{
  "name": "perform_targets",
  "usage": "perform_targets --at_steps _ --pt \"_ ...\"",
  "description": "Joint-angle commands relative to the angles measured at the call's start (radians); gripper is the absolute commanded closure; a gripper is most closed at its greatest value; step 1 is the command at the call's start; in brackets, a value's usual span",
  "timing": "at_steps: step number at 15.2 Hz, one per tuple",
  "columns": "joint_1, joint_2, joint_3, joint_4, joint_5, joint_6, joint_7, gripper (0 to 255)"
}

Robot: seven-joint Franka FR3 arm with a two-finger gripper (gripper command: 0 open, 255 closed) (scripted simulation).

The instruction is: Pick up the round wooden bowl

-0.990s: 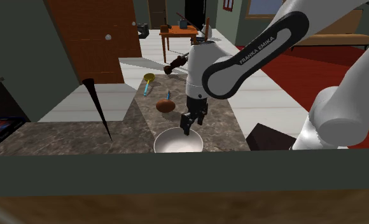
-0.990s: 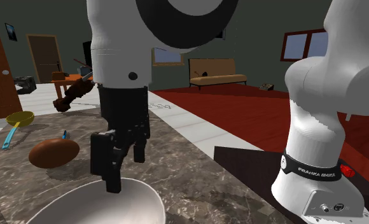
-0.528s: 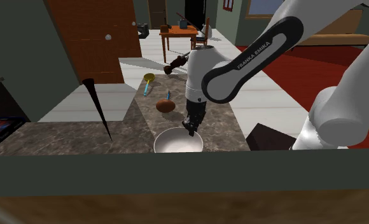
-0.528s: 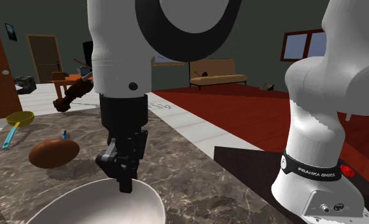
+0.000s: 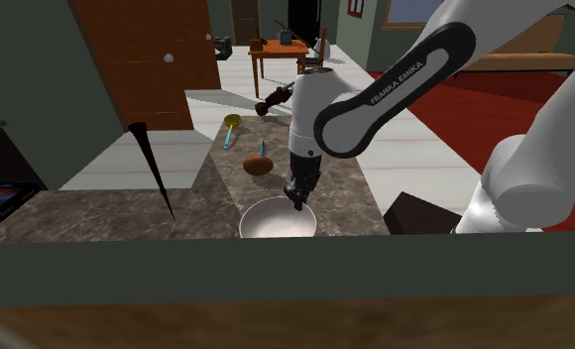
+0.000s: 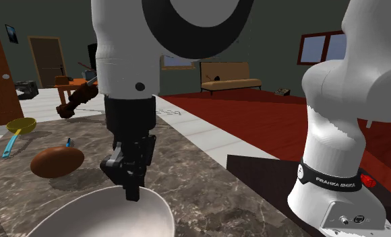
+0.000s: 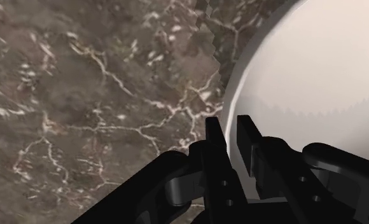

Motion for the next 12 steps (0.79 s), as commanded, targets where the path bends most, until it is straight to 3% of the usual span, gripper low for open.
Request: perform_targets --at_steps 1,12 --pt "0.001 -0.022 -0.003 0.007 0.004 -0.029 -0.002 255" --pt "0.002 -0.122 -0.020 0.077 0.010 -0.198 -0.003 255"
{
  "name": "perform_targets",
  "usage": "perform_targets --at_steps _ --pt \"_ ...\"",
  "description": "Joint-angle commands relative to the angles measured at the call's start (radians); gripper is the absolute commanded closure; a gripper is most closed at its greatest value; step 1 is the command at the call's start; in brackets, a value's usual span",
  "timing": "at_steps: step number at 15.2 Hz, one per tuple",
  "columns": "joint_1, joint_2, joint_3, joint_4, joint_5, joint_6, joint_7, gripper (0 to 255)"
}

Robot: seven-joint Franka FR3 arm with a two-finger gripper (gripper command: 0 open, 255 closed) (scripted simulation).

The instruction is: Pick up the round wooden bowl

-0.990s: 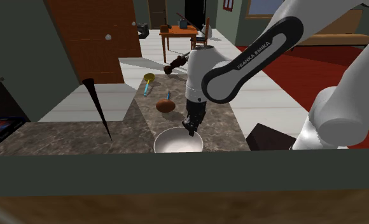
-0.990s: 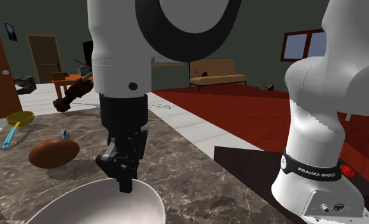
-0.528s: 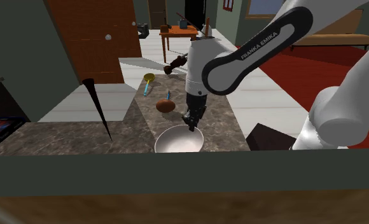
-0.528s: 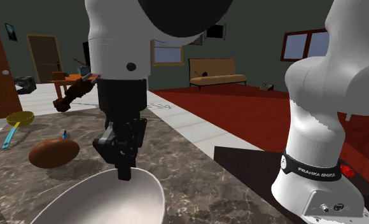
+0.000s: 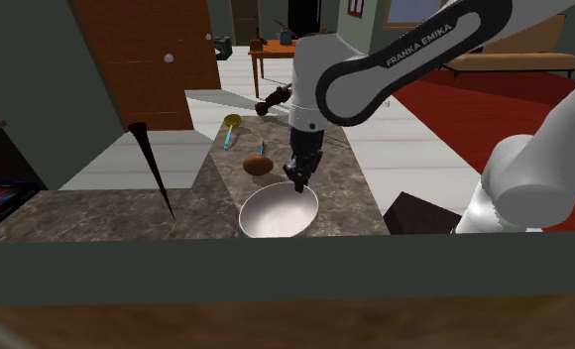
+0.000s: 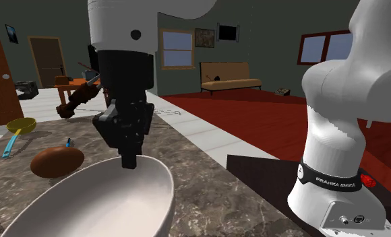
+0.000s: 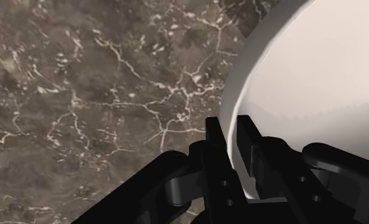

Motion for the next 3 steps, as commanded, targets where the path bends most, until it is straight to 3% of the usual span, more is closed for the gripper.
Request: perform_targets --at_steps 1,3 --pt "0.000 -0.013 -0.003 0.014 0.000 -0.027 0.001 255" --pt "0.000 -0.014 -0.003 0.015 0.000 -0.030 0.001 255"
